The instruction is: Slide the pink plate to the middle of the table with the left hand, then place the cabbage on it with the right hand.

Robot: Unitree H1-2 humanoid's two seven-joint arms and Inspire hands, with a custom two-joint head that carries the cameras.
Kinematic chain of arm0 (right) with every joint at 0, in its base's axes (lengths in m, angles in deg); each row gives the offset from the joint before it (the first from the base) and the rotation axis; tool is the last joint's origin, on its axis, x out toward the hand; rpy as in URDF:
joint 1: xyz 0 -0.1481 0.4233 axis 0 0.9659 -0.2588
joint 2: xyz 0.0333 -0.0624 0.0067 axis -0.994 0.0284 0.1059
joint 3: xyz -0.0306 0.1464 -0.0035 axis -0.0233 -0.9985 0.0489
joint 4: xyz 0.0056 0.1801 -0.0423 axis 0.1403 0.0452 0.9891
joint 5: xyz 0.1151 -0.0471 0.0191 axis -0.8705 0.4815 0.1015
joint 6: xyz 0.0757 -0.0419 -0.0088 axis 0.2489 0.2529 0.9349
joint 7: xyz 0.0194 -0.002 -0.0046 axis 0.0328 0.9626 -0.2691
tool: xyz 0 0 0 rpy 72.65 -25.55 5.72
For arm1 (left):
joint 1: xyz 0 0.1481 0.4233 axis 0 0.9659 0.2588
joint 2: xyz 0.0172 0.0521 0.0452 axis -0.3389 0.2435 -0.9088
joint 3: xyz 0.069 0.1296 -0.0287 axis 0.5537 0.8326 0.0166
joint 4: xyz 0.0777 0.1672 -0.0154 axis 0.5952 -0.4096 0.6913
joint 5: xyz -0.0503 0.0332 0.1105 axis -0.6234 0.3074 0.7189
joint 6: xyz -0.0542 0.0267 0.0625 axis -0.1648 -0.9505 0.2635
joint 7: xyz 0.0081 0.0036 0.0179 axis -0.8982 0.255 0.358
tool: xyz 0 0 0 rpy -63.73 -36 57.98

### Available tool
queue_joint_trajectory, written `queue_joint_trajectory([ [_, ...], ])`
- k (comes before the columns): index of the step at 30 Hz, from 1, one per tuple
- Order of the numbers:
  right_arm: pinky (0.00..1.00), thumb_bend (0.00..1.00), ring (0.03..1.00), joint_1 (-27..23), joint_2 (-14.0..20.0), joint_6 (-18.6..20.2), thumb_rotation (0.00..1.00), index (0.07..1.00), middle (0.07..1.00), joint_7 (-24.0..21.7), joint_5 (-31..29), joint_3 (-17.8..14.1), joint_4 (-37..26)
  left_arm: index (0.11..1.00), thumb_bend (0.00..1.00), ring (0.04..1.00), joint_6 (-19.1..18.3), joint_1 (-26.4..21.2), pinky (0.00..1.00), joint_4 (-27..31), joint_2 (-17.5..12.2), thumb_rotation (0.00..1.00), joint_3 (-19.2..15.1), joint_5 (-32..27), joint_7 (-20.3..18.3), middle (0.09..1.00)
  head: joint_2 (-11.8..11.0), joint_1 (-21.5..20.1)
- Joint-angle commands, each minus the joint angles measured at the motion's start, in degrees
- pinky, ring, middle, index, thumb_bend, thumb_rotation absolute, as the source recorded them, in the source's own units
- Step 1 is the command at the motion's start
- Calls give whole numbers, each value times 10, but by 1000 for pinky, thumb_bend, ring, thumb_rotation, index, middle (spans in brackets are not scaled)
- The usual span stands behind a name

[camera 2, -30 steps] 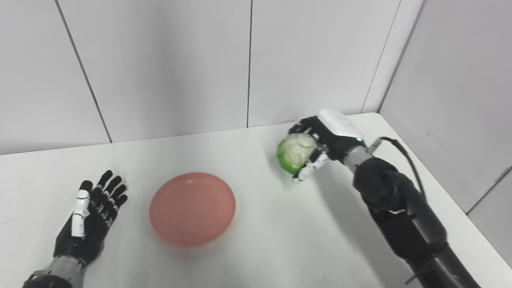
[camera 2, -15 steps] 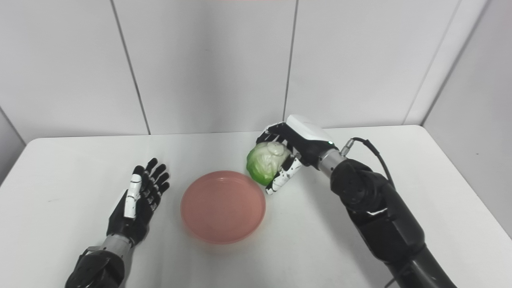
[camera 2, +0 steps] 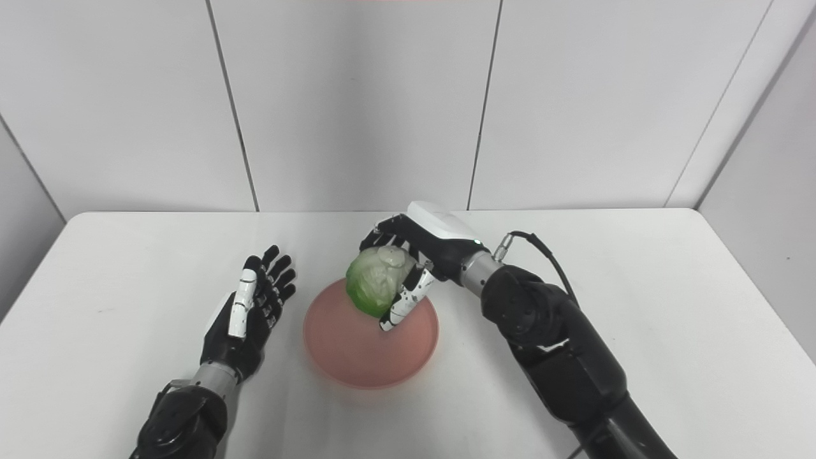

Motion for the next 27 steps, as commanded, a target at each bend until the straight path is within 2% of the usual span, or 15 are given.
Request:
queue_joint_trajectory([
  [1,361,520,414,-33,-6,-27,0,535,440,15,5,0,1,992,595,979,-29,11,986,-28,11,1000,14,14,0,983,2,2],
  [5,366,522,420,-38,-14,-48,0,529,444,23,7,7,28,991,596,981,-33,11,988,-27,13,1000,13,10,-1,984,4,4],
  [12,384,525,441,-43,-21,-58,0,509,464,19,13,23,60,993,583,980,-21,9,985,-31,12,1000,16,14,-3,985,6,6],
  [13,387,526,446,-43,-21,-56,0,506,468,17,16,26,62,992,587,979,-20,9,984,-32,12,1000,17,15,-2,984,13,9],
  [24,420,526,476,-41,-25,-36,0,494,480,-1,37,46,76,990,590,976,-31,11,986,-17,13,1000,20,17,4,980,19,11],
  [27,434,526,485,-38,-24,-42,0,486,489,-4,43,51,80,996,592,981,-28,11,991,-18,11,1000,21,15,1,985,21,10],
])
